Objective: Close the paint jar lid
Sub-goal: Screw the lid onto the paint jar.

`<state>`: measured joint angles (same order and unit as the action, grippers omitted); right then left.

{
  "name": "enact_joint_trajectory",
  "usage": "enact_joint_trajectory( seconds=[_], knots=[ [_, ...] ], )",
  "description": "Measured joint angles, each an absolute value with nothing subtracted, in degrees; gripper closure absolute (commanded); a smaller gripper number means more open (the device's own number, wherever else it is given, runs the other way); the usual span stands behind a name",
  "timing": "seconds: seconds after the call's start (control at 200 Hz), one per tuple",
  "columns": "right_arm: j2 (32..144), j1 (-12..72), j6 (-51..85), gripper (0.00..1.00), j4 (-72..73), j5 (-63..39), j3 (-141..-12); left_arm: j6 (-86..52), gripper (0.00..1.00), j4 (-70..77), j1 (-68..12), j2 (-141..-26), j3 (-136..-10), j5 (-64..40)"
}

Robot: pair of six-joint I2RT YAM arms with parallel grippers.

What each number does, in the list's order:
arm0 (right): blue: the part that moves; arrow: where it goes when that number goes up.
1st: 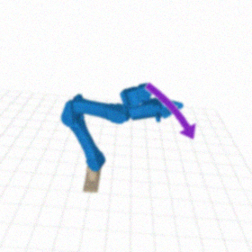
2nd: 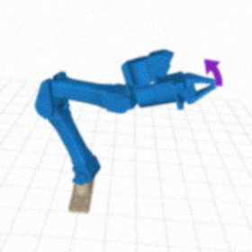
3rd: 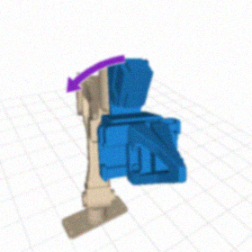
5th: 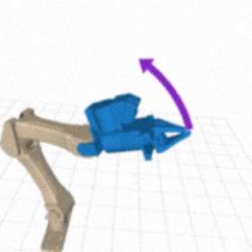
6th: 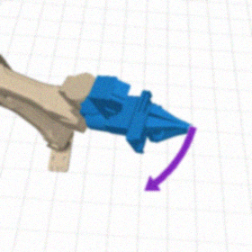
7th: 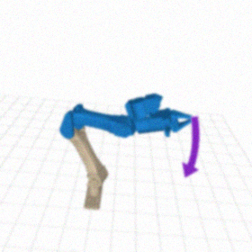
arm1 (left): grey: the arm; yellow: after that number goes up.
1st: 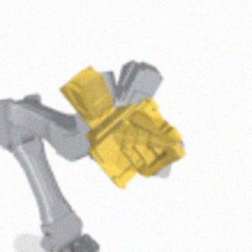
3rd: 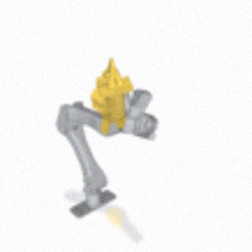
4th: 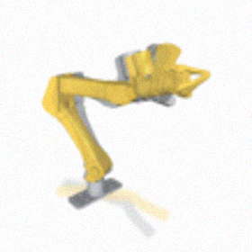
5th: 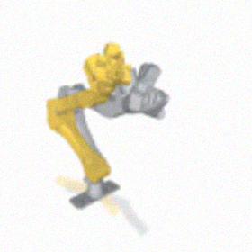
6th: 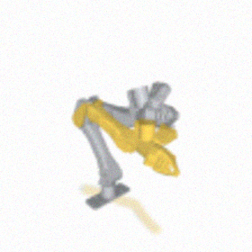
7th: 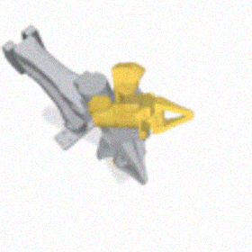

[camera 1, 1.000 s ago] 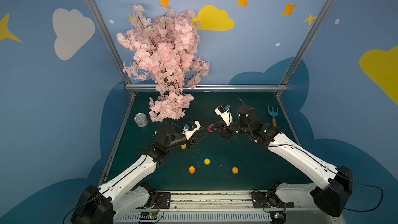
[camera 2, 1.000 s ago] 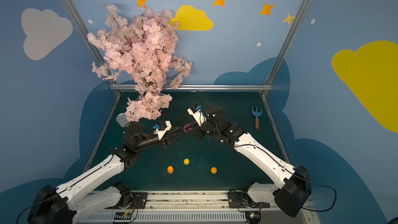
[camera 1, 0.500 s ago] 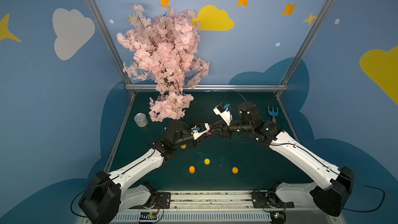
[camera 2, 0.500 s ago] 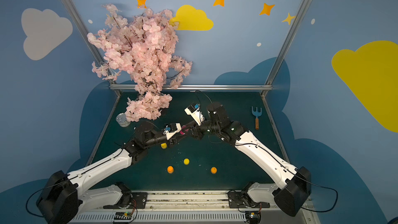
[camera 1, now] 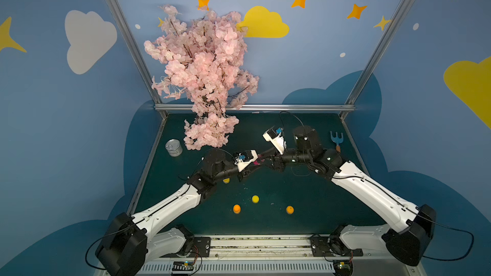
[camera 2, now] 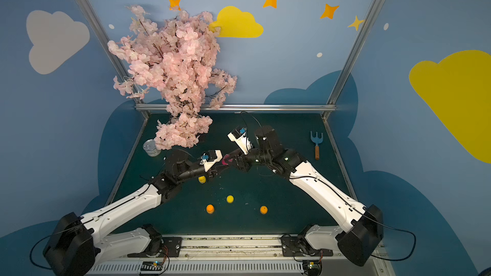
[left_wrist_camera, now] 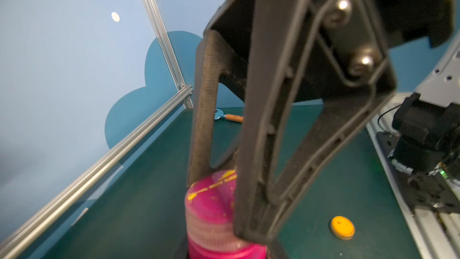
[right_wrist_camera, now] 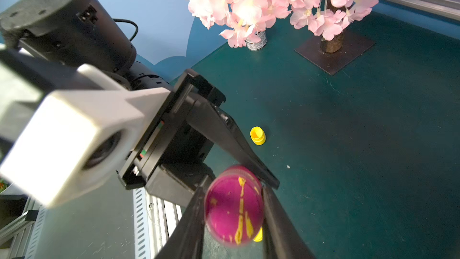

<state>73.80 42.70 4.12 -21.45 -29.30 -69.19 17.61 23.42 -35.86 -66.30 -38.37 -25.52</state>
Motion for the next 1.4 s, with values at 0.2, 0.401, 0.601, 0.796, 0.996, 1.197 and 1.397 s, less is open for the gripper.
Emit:
enact_joint_trajectory(
  seconds=[0.2, 0.401, 0.601, 0.796, 0.996, 1.197, 1.397],
  knots=[
    [73.8, 42.7, 4.2, 1.0, -21.0, -28.9, -69.2, 16.5, 0.83, 23.9, -35.9, -66.3, -38.3, -25.7],
    [73.1, 42.9, 4.3, 1.0, -15.8, -27.7, -66.8, 11.8, 0.86, 25.5, -33.5, -66.7, -38.3, -29.3],
    [71.1, 43.1, 4.7, 1.0, -8.1, -27.5, -62.4, 6.7, 0.9, 29.1, -31.2, -68.4, -38.3, -35.9],
    [70.6, 43.3, 5.4, 1.0, -4.2, -27.4, -60.7, 4.1, 0.9, 30.7, -30.6, -69.1, -38.6, -37.9],
    [70.3, 43.5, 6.8, 1.0, 2.7, -27.1, -58.2, 0.9, 0.92, 31.1, -30.0, -70.7, -40.6, -39.4],
    [70.2, 43.5, 7.2, 1.0, 4.6, -26.7, -57.8, -0.3, 0.92, 31.2, -29.3, -71.4, -41.5, -41.1],
    [69.2, 43.8, 7.3, 1.0, 6.0, -24.7, -56.9, -1.4, 0.92, 32.7, -29.3, -71.4, -41.5, -42.0]
  ],
)
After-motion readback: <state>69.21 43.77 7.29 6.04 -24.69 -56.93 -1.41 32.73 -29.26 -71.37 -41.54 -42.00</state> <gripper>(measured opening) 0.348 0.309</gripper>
